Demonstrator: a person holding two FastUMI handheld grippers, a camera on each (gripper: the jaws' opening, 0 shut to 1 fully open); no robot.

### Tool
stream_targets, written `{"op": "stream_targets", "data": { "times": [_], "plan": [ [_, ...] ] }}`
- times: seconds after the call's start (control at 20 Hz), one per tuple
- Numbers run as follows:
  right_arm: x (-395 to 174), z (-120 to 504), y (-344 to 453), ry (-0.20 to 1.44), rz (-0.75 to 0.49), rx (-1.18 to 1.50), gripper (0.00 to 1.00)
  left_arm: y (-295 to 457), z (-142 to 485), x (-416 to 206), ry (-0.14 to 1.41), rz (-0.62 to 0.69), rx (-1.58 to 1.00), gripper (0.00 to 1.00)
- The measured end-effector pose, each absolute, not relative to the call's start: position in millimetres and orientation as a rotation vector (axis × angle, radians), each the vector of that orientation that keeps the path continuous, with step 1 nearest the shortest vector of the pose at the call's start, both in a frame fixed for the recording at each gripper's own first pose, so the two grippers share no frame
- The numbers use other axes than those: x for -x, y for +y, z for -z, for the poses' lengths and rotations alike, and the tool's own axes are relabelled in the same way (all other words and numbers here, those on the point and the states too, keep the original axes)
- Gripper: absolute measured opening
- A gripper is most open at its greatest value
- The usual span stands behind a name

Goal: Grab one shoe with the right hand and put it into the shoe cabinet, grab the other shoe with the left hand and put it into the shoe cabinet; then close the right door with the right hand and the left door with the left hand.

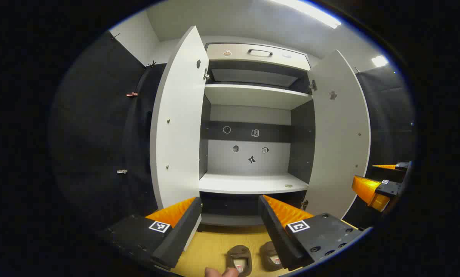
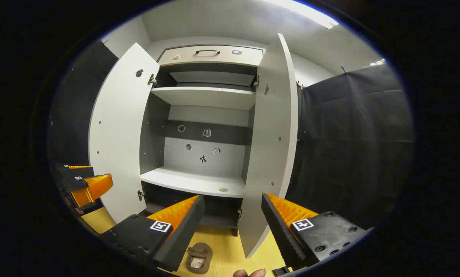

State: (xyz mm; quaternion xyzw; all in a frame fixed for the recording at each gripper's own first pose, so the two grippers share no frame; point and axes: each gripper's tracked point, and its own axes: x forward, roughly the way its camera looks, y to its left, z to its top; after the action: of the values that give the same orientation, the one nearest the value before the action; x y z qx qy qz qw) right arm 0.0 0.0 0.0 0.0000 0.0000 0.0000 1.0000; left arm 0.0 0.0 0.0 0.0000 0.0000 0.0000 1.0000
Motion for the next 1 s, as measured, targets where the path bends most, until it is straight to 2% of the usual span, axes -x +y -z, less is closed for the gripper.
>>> {"op": "stream_targets", "data": {
  "times": [0.1,0.75,0.8,1.0],
  "plan": [
    [-1.0,-0.2,3.4,0.002,0.000,-0.013,0.98,2.7,-1.7,-2.0,0.000,-0.004,-0.018,0.95],
    [-5.9,-2.3,20.0,-0.006,-0.006,-0.030,0.98,14.6,-9.7,-9.1,-0.022,-0.019,-0.081,0.95],
    [-6.1,-1.2,20.6,-0.002,-0.008,-0.034,0.95,14.5,-8.3,-9.2,-0.021,-0.018,-0.079,0.95],
    [-6.4,18.1,28.5,0.055,-0.025,-0.054,0.98,18.8,-8.6,-7.8,-0.025,-0.016,-0.081,0.95]
  ]
}}
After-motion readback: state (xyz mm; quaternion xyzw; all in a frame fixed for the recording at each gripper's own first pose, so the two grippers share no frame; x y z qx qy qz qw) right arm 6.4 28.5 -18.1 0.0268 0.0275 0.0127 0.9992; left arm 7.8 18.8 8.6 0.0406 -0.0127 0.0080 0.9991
